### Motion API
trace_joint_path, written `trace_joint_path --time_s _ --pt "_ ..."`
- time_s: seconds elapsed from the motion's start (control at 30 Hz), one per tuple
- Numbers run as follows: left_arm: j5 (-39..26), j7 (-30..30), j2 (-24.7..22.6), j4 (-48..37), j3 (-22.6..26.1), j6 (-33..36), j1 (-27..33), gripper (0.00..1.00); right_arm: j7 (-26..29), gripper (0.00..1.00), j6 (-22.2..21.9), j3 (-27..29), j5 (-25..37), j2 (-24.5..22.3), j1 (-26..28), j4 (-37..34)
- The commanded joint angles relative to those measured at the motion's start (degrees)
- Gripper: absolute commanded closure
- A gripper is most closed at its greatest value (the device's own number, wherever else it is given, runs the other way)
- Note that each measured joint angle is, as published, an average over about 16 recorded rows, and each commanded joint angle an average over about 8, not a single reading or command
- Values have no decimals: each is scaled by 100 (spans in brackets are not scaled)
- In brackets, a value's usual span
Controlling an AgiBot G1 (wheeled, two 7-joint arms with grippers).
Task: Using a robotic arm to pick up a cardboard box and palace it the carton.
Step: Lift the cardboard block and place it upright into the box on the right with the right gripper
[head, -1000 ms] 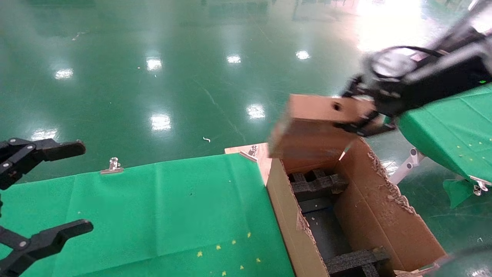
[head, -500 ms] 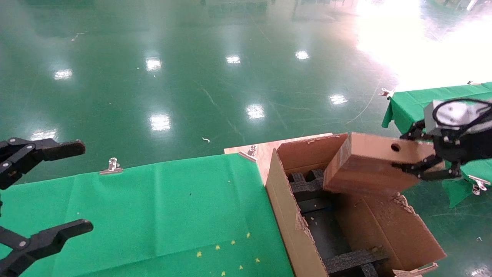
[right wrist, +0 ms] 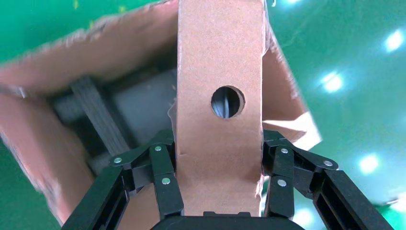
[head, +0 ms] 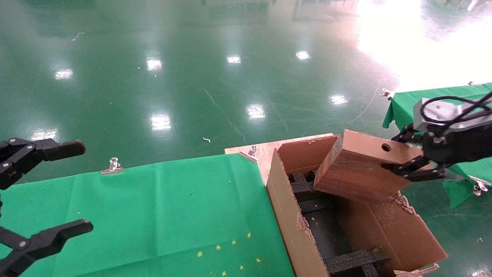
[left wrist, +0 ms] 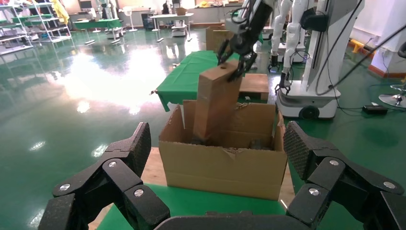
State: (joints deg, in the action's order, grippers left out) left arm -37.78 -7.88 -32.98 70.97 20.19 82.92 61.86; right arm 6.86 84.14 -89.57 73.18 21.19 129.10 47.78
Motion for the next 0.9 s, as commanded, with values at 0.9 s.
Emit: trace_joint_path --time_s 0.9 --pt "0 0 0 -1 0 -2 -1 0 5734 100 -2434 -502 1237 -1483 -802 2972"
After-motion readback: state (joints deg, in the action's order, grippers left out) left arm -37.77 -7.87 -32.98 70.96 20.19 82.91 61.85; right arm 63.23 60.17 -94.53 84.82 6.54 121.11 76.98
